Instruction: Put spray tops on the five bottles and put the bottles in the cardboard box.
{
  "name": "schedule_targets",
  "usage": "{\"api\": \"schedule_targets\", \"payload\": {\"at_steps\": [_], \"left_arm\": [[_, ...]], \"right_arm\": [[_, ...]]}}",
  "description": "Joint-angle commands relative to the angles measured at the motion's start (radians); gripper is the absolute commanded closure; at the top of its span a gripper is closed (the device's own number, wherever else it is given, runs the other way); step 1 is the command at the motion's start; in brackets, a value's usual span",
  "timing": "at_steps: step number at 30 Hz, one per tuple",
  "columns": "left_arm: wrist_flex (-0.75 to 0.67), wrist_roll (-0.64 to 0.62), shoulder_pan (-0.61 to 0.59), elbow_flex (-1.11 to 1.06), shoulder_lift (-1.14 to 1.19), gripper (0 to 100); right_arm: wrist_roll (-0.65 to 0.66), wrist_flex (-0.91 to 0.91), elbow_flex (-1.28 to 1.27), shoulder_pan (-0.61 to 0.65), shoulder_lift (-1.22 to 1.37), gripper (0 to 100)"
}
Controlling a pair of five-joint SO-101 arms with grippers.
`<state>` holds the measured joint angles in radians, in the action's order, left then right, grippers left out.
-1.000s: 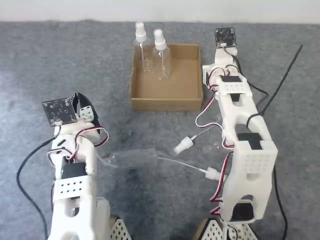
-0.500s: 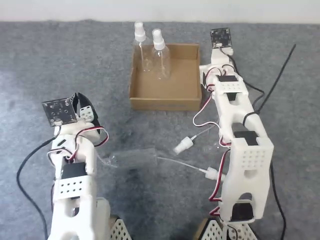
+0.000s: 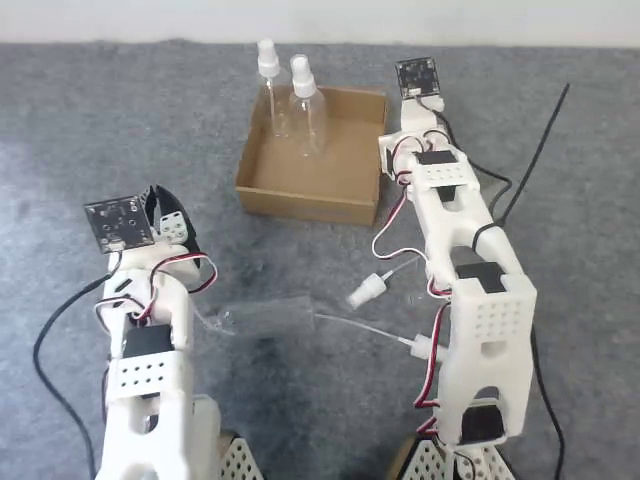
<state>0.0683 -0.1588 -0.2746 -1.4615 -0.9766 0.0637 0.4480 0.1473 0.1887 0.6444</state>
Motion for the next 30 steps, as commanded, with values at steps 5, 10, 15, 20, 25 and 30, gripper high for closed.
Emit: {"api": "schedule_targets", "payload": {"at_steps": [5, 10, 15, 20, 25, 30], "left_arm": [[0.005, -0.008, -0.005, 0.004, -0.023, 98], [0.005, -0.008, -0.006, 0.004, -0.025, 98], [0.005, -0.008, -0.006, 0.004, -0.025, 98], [0.006, -0.008, -0.006, 0.004, -0.025, 98], [0.003, -0.008, -0.025, 0.004, -0.026, 98], [0.002, -0.008, -0.080, 0.008, -0.028, 98]], "right_arm": [[0.011, 0.015, 0.055, 0.041, -0.028, 96.5], [0.008, 0.125, 0.034, 0.012, -0.142, 96.5], [0.009, 0.278, -0.032, 0.016, -0.282, 96.5], [0.015, 0.381, -0.114, -0.001, -0.426, 96.1], [0.017, 0.492, -0.178, -0.013, -0.564, 96.1], [0.109, 0.610, -0.224, -0.005, -0.693, 96.0]]}}
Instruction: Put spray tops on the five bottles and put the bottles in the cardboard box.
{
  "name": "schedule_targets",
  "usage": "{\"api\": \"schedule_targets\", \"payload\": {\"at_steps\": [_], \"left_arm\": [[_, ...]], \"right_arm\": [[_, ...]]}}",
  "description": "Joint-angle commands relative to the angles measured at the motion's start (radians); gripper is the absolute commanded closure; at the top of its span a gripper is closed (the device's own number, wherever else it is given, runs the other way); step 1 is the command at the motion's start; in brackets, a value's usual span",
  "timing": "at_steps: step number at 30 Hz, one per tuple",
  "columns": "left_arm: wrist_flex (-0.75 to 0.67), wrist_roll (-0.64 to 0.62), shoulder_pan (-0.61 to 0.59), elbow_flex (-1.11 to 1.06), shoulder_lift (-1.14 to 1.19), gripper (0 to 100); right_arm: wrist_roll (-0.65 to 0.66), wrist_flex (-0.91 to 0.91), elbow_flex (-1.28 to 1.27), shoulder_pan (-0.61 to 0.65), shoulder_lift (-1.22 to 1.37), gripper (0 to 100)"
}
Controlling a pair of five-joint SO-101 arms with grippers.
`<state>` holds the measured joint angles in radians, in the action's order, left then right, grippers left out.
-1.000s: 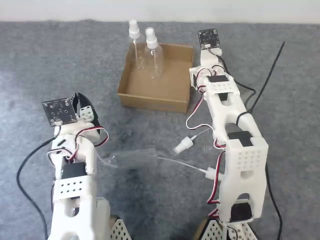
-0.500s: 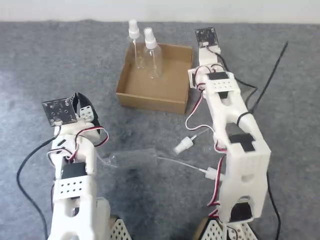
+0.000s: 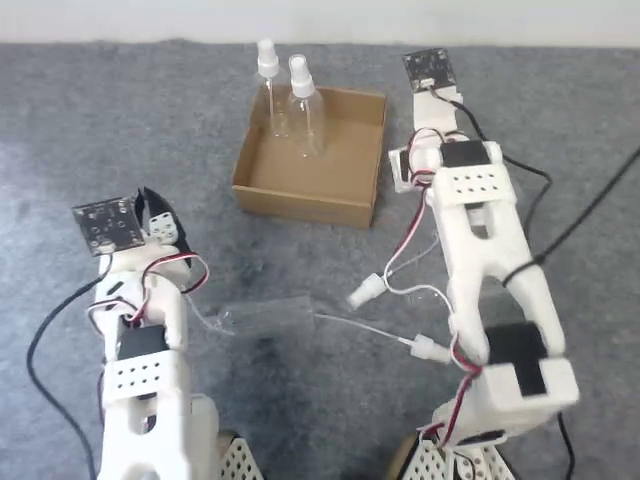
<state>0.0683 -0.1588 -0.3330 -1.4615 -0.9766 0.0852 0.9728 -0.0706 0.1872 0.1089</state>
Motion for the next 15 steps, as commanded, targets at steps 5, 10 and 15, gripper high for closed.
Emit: {"api": "schedule_targets", "payload": {"at_steps": [5, 10, 15], "left_arm": [[0.002, -0.012, -0.032, 0.008, -0.028, 95], [0.002, -0.014, -0.034, 0.008, -0.028, 95], [0.002, -0.014, -0.034, 0.008, -0.028, 95]], "right_arm": [[0.152, 0.191, -0.049, -0.002, -0.272, 96.0], [0.242, 0.278, -0.144, 0.064, -0.355, 96.0], [0.310, 0.329, -0.249, 0.165, -0.421, 94.6]]}}
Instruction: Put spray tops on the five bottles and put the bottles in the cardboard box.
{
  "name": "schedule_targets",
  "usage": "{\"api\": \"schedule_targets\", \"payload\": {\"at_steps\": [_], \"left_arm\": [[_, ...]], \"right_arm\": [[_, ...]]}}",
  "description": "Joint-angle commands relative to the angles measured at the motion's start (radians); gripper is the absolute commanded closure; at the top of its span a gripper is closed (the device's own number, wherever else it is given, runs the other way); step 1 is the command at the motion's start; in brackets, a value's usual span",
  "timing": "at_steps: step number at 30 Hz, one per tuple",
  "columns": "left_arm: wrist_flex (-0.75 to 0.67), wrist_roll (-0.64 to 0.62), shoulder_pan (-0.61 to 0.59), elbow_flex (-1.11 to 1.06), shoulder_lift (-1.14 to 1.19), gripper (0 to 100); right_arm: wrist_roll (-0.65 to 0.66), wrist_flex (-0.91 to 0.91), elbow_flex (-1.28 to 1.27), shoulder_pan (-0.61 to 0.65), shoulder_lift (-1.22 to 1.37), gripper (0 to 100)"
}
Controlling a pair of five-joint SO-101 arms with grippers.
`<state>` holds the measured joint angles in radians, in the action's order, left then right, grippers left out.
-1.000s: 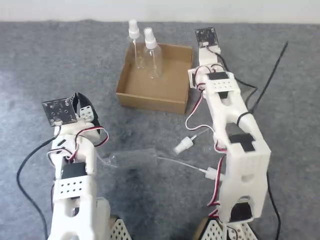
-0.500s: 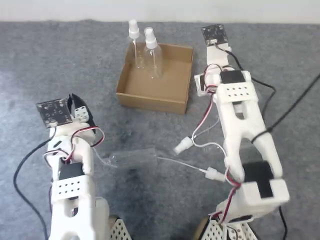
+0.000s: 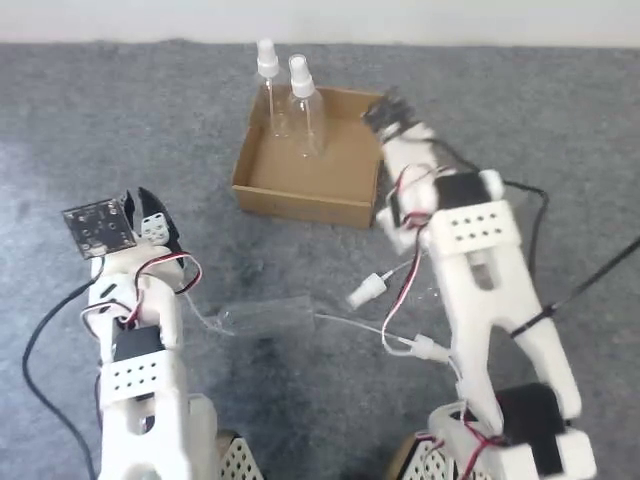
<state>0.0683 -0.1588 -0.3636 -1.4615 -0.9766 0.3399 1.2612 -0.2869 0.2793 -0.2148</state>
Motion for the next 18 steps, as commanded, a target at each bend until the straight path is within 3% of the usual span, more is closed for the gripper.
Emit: {"api": "schedule_targets", "payload": {"at_steps": [1, 6, 18], "left_arm": [[0.002, -0.014, -0.003, 0.008, -0.028, 95], [0.002, -0.011, -0.003, 0.007, -0.028, 95], [0.002, -0.009, -0.003, 0.005, -0.028, 95]], "right_arm": [[0.063, 0.053, -0.046, 0.091, -0.107, 92.4], [0.103, 0.119, -0.078, 0.186, -0.101, 80.9], [0.367, 0.165, -0.075, 0.277, 0.044, 76.6]]}}
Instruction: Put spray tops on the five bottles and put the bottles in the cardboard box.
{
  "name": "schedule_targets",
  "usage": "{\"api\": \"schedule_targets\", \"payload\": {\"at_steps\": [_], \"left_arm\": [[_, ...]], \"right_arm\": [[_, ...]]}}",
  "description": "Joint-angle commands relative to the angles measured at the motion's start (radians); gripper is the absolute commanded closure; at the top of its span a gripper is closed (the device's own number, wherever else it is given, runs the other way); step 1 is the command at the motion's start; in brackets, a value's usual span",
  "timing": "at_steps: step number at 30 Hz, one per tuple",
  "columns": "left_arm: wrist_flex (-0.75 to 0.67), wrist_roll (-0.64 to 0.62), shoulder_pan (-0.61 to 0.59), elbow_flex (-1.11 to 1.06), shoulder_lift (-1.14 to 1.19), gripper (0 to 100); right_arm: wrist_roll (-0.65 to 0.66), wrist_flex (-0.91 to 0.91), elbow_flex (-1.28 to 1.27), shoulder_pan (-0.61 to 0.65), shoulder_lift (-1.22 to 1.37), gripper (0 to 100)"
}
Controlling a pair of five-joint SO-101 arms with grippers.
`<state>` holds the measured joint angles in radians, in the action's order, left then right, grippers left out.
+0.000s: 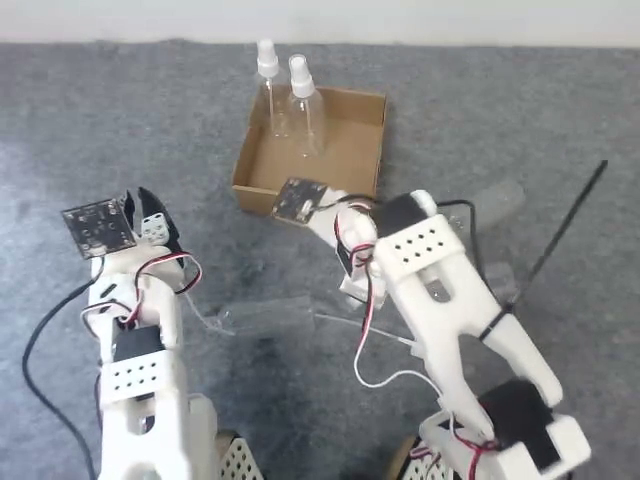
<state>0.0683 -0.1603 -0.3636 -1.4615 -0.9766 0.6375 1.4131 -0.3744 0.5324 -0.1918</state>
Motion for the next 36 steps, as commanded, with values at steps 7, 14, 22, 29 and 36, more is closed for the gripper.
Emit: {"api": "schedule_targets", "payload": {"at_steps": [7, 14, 22, 29, 36], "left_arm": [[0.002, -0.008, -0.003, 0.005, -0.028, 95], [0.002, -0.008, -0.003, 0.005, -0.028, 95], [0.002, -0.006, -0.002, 0.005, -0.026, 95], [0.002, -0.006, 0.000, 0.005, -0.025, 95], [0.002, -0.006, 0.002, 0.005, -0.023, 95]], "right_arm": [[0.198, 0.002, 0.014, 0.024, 0.156, 70.6], [0.298, -0.012, 0.060, 0.016, 0.251, 70.6], [0.391, -0.061, 0.129, 0.012, 0.372, 70.6], [0.428, -0.170, 0.129, -0.056, 0.458, 70.7], [0.440, -0.170, 0.140, -0.085, 0.487, 85.6]]}}
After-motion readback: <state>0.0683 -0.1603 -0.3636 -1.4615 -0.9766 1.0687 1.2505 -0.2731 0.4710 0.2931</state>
